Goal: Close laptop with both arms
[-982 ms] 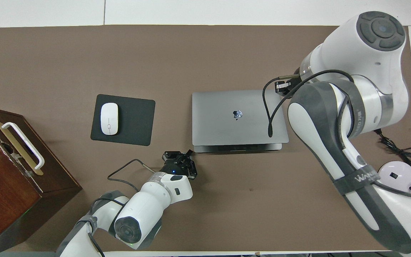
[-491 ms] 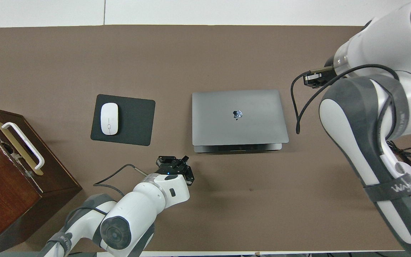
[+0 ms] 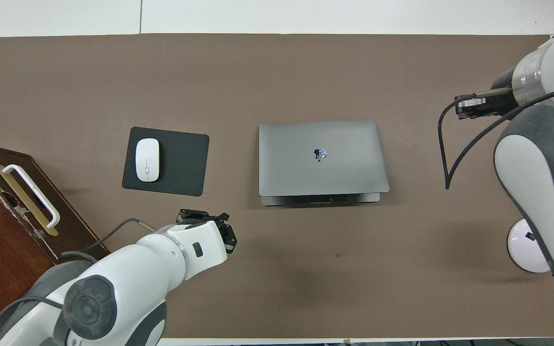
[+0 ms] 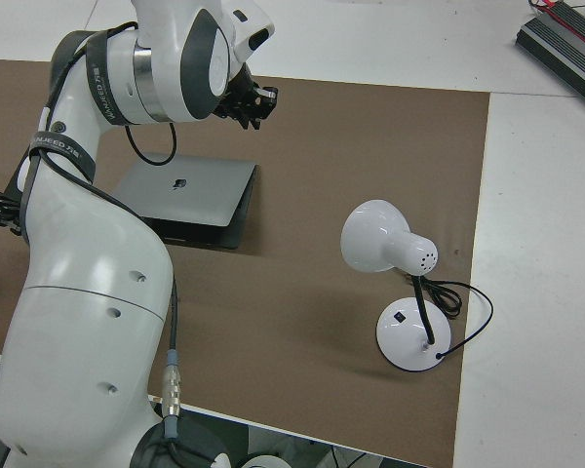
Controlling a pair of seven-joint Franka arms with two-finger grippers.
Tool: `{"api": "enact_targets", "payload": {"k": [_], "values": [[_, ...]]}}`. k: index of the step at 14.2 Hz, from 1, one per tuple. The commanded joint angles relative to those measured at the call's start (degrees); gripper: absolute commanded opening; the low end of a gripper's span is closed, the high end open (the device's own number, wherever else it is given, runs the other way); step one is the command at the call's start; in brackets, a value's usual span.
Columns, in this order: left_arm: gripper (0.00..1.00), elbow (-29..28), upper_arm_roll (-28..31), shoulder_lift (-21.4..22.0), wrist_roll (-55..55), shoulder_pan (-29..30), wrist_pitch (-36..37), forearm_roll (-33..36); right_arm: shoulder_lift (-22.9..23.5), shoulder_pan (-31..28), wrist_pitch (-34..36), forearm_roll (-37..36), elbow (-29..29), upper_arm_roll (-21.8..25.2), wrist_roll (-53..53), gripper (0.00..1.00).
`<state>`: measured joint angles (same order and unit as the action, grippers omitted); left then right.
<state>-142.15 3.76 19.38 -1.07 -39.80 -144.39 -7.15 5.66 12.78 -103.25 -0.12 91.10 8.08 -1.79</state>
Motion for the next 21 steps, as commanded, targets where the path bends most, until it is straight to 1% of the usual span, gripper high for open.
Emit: {"api": "enact_targets", "payload": {"k": [1,2,5,7,8,12,15,17,20,21], "values": [[0.00,3.27,-0.33,2.32,-0.60,2.18,7.96,-0.06,-1.61,-1.17,0.77,-1.02,0.21,0.71,3.80,0.85],[0.00,4.41,-0.33,3.02,-0.60,2.88,10.59,0.03,-1.88,-2.39,0.77,-0.94,0.21,0.10,4.16,1.00],[0.00,10.20,-0.33,3.82,-1.65,5.60,21.04,0.55,-2.41,-5.38,0.95,-0.76,0.21,-1.30,4.25,1.00],[0.00,14.43,-0.51,3.82,-3.15,8.41,27.12,1.70,-2.93,-11.16,1.65,-0.58,0.21,-6.38,3.81,1.00],[0.00,15.92,-0.34,3.82,-4.28,9.55,29.15,1.70,-3.11,-13.19,2.26,-0.67,0.21,-7.98,3.72,1.00],[0.00,22.87,-0.42,3.73,-10.78,17.54,37.76,1.78,-3.99,-13.74,4.11,-0.41,0.30,-7.55,2.67,1.00],[0.00,26.65,-0.33,3.64,-13.60,23.95,41.90,1.78,-6.09,-13.74,9.63,-0.41,0.30,-7.55,1.70,1.00],[0.00,28.41,-0.25,3.38,-14.48,27.74,44.53,1.87,-7.24,-13.83,10.35,-0.41,0.65,-7.47,1.43,1.00],[0.00,29.21,-0.25,3.03,-16.16,31.87,45.69,1.78,-7.86,-13.92,10.35,-0.14,1.70,-6.06,1.35,1.00],[0.10,29.64,-0.25,2.94,-15.99,33.19,46.30,1.87,-7.86,-13.92,10.79,-0.14,1.71,-5.97,1.52,1.00]]}}
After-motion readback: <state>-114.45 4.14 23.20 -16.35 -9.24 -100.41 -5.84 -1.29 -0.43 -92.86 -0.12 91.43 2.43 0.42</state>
